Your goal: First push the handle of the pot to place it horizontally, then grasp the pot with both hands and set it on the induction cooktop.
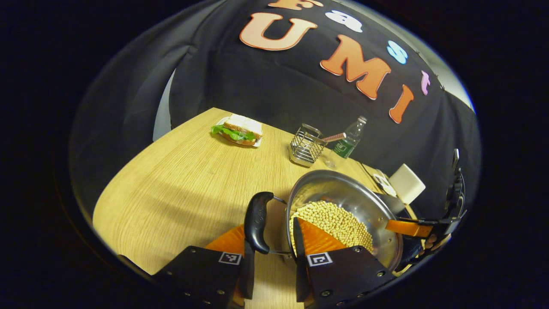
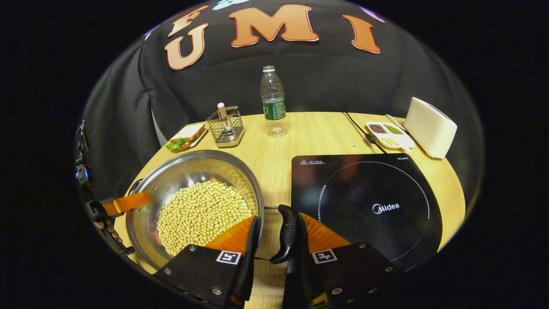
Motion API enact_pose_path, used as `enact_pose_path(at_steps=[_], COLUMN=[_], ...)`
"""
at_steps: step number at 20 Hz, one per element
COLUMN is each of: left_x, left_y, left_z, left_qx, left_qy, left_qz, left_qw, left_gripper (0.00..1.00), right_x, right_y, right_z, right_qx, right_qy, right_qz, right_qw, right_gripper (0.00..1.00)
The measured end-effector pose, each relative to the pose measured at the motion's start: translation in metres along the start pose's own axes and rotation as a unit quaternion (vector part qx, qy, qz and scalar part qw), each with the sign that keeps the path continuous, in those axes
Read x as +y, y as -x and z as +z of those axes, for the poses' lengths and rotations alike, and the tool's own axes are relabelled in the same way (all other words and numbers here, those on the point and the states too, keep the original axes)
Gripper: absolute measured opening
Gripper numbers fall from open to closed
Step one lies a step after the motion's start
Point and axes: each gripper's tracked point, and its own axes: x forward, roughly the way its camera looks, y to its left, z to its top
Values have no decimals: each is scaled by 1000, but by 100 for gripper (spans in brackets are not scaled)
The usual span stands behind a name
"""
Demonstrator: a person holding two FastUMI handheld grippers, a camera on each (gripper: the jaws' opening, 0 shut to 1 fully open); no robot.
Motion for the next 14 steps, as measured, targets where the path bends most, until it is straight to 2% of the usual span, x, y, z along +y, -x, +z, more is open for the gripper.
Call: enact_pose_path(at_steps=[3,6,8,14], left_x=[-4,-12,-30,-83], left_y=[6,21,40,51], left_z=[4,17,26,31], left_qx=[-7,-32,-39,-41], left_qy=[-11,-25,-37,-42], left_qz=[18,23,23,12], left_qw=[1000,999,998,998], left_gripper=[39,39,38,38], right_x=[3,-1,-10,-48], right_y=[12,27,38,70], right_z=[-2,9,18,30], right_qx=[6,-10,-18,-33], right_qy=[-8,-14,-18,-32], right_qz=[14,24,26,18], right_qw=[1000,1000,999,999], right_gripper=[41,40,40,40])
